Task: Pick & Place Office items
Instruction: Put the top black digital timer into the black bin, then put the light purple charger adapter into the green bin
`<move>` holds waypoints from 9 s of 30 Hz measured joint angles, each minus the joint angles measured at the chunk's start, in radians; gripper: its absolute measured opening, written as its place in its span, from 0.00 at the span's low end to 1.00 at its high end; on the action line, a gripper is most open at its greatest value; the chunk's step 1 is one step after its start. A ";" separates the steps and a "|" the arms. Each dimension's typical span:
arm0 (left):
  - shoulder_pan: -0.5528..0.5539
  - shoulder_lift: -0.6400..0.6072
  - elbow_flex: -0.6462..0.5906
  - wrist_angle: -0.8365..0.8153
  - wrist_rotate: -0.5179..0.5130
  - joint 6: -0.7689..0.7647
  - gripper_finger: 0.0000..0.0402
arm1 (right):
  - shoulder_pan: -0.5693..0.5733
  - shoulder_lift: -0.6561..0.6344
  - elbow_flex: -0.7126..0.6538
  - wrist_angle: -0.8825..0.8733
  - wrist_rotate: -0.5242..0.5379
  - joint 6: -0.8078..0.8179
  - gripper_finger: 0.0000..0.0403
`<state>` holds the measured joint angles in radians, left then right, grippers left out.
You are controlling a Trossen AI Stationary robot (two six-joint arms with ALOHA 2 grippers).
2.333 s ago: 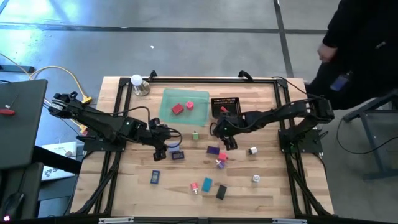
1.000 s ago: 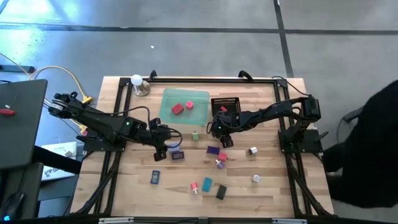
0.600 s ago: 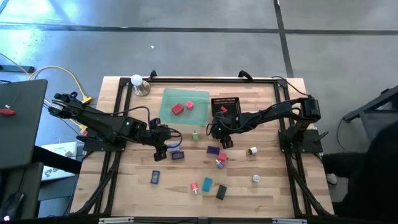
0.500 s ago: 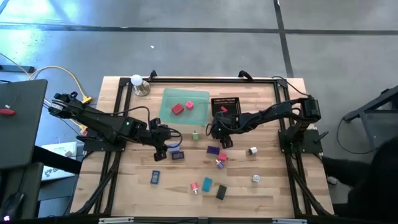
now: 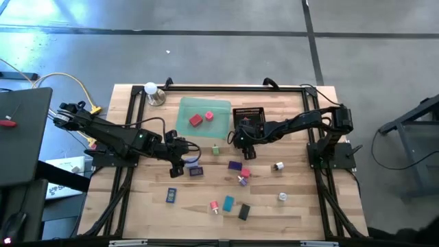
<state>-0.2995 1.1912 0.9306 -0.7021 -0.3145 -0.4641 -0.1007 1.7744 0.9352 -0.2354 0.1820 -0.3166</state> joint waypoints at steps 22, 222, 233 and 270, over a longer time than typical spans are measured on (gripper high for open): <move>0.000 0.000 0.000 0.000 0.000 0.003 0.62 | -0.005 0.000 0.003 -0.061 -0.080 0.063 0.63; -0.017 0.000 -0.072 0.112 0.010 0.150 0.62 | 0.054 -0.552 0.032 -0.341 0.147 0.692 0.72; -0.026 0.000 -0.072 0.112 0.009 0.134 0.62 | 0.308 -0.559 -0.043 -0.293 0.531 0.836 0.72; -0.004 0.000 -0.072 0.178 0.002 0.181 0.62 | 0.456 -0.523 -0.044 0.036 0.777 0.871 0.72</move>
<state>-0.3031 1.1912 0.8589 -0.5239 -0.3126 -0.2832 0.3552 1.2510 0.8909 -0.1997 0.9592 0.5541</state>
